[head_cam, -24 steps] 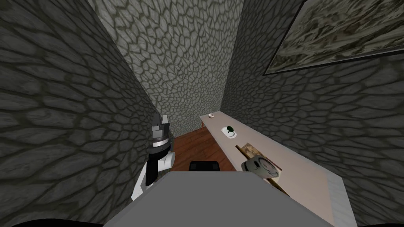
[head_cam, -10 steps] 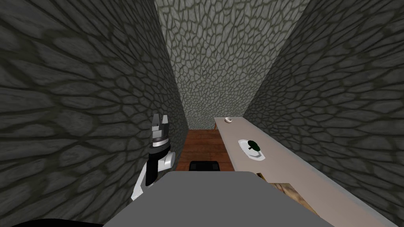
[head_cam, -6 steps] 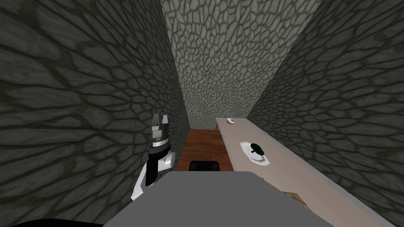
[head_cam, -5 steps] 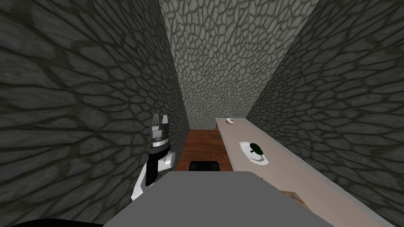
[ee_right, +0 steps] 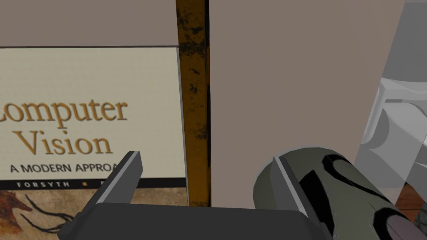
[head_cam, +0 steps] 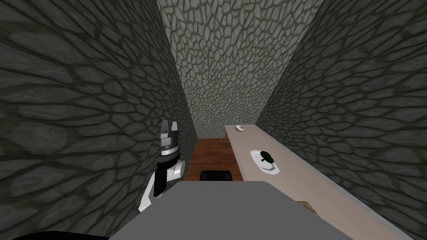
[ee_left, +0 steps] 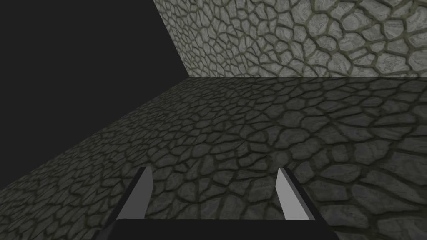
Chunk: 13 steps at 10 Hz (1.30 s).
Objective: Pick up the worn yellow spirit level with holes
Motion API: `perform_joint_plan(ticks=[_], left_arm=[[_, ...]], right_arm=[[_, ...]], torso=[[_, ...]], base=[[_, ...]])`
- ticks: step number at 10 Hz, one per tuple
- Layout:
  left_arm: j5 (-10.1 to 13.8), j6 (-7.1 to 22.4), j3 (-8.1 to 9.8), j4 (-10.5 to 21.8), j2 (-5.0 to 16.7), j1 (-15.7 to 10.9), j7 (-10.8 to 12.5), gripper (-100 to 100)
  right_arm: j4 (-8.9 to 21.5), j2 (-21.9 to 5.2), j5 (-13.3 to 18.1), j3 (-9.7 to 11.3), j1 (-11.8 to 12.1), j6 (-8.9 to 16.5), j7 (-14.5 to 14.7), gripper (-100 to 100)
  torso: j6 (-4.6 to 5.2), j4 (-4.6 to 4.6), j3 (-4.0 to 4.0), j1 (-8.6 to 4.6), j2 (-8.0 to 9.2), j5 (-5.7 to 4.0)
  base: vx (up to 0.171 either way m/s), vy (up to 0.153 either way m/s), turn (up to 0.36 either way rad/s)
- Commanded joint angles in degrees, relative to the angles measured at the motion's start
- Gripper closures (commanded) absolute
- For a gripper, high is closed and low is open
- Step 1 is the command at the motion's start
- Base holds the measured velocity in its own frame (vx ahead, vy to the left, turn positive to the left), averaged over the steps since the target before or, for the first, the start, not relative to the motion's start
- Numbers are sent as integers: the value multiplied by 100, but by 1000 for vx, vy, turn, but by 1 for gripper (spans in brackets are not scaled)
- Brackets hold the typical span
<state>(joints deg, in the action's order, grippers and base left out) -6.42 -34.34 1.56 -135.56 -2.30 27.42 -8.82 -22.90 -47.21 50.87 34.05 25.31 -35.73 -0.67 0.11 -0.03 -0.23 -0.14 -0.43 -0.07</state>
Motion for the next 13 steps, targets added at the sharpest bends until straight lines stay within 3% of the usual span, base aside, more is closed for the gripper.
perform_joint_plan(ticks=[1, 3, 4, 8, 9, 10, 11, 12, 13], left_arm=[[0, 0, 0, 0, 0, 0, 0, 0], [0, 0, 0, 0, 0, -1, 0, 0], [0, 0, 0, 0, 0, 0, 0, 0], [0, 0, 0, 0, 0, -1, 0, 0], [0, 0, 0, 0, 0, 0, 0, 0], [0, 0, -1, 0, 0, -1, 0, 0], [0, 0, 0, 0, 0, -1, 0, 0], [0, 0, -1, 0, 0, -2, 0, 0], [0, 0, -1, 0, 0, -2, 0, 0]], right_arm=[[-39, 143, 286, -286, 109, 67, 163, -100], [-86, 230, 604, -561, 195, 114, 260, -100], [-86, 230, 620, -618, 195, 114, 260, -100], [-227, 492, 1333, -1298, 451, 255, 551, -100], [-227, 492, 1357, -1348, 451, 255, 551, -100], [-275, 580, 1585, -1592, 537, 302, 648, -100], [-163, 566, 1452, -1486, 452, 254, 654, -100], [-159, 575, 1471, -1509, 457, 259, 676, 100], [-160, 574, 1469, -1506, 456, 258, 674, 100]], torso=[[0, 0, 0, 0, 0, 0], [-6, 0, -1, -4, -1, -1], [-2, 0, 1, -1, 2, 0], [-7, 0, -1, -5, 0, -2], [-3, 0, 1, -2, 2, -1], [-6, 2, 5, 2, 9, 1], [-3, 2, 4, 4, 8, 1], [-7, 4, 9, 8, 18, 2], [-6, 6, 15, 9, 28, 2]], base=[[129, -66, -200], [82, -40, -76], [65, -28, -65], [92, -48, -129], [62, -22, -64], [73, -19, -137], [38, -5, -34], [6, -1, 8], [0, 0, 0]])
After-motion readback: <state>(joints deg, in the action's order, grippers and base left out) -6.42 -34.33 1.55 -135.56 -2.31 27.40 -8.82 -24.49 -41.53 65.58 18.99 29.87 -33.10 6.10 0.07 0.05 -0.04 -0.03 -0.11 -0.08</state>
